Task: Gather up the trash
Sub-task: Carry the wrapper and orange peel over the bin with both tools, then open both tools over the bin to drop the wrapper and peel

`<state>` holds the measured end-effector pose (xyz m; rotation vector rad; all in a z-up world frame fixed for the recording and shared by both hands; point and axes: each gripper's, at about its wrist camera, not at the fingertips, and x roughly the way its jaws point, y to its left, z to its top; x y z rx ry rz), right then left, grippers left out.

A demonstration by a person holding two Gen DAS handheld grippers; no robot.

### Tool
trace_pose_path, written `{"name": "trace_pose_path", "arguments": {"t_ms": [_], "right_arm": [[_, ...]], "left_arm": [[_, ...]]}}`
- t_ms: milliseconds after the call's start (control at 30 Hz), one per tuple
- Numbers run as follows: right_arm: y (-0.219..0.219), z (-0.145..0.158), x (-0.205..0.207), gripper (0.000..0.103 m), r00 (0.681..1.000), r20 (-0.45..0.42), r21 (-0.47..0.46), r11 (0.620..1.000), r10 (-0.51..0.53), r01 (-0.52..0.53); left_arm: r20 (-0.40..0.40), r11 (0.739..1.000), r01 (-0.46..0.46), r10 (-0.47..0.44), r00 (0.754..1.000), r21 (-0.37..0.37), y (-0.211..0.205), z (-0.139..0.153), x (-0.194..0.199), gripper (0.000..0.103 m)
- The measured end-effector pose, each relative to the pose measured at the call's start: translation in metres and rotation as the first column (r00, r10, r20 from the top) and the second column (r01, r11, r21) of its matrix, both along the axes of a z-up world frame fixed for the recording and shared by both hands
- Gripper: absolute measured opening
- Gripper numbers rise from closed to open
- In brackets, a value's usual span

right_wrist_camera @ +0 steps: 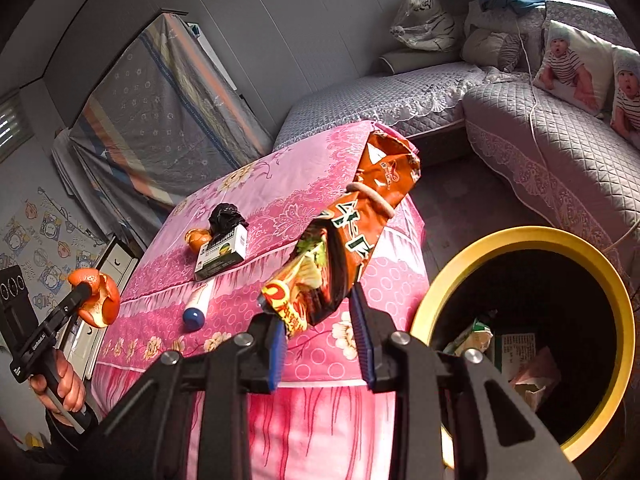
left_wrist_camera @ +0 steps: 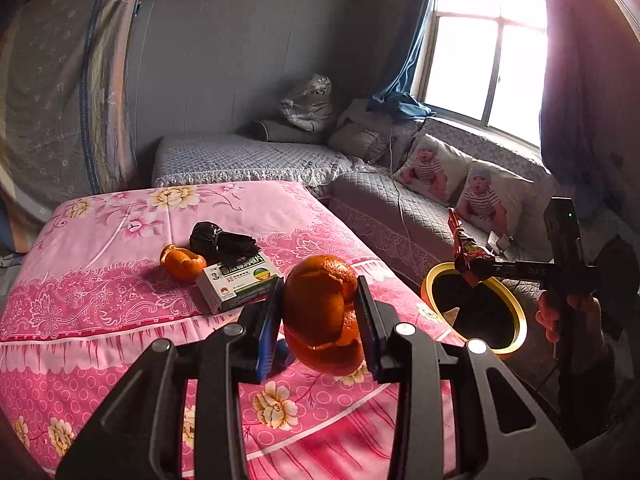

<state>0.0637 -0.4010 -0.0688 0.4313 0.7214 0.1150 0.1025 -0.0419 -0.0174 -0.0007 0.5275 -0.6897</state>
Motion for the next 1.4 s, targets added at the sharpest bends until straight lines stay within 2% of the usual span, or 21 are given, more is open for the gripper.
{"name": "trace_pose_path", "arguments": {"t_ms": [267,500,733,833,967,1200,1400], "right_arm": [[-0.049,-0.021,-0.017,0.027,0.992,-0.037,0.013,0.993,-0.12,0.121],[-0.082,-0.046,-0.026,0.027,0.976,-0.082,0.019,0.979,-0.202,0.204],[-0.1,-0.068,-0.042,0.027,0.964,-0.126,0.037,0.97,-0.233,0.239],[-0.106,-0.074,-0.048,0.027,0.961,-0.14,0.036,0.969,-0.238,0.245],[-0.112,-0.08,-0.056,0.027,0.956,-0.148,0.038,0.964,-0.254,0.262],[-0.119,-0.087,-0.067,0.027,0.949,-0.154,0.026,0.959,-0.275,0.282],[-0.125,-0.095,-0.076,0.027,0.942,-0.173,0.011,0.956,-0.286,0.293]], "left_arm": [[-0.025,0.988,0.149,-0.148,0.989,0.039,-0.064,0.001,0.006,0.033],[-0.056,0.963,0.262,-0.259,0.964,0.059,-0.123,0.0,0.013,0.033],[-0.078,0.931,0.361,-0.356,0.931,0.054,-0.182,0.001,0.021,0.033],[-0.082,0.927,0.374,-0.37,0.925,0.04,-0.207,0.0,0.026,0.033],[-0.125,0.916,0.401,-0.395,0.91,0.021,-0.244,-0.008,0.035,0.033],[-0.202,0.895,0.441,-0.42,0.885,0.068,-0.313,-0.043,0.043,0.033],[-0.24,0.889,0.449,-0.418,0.876,0.092,-0.352,-0.067,0.042,0.033]]}}
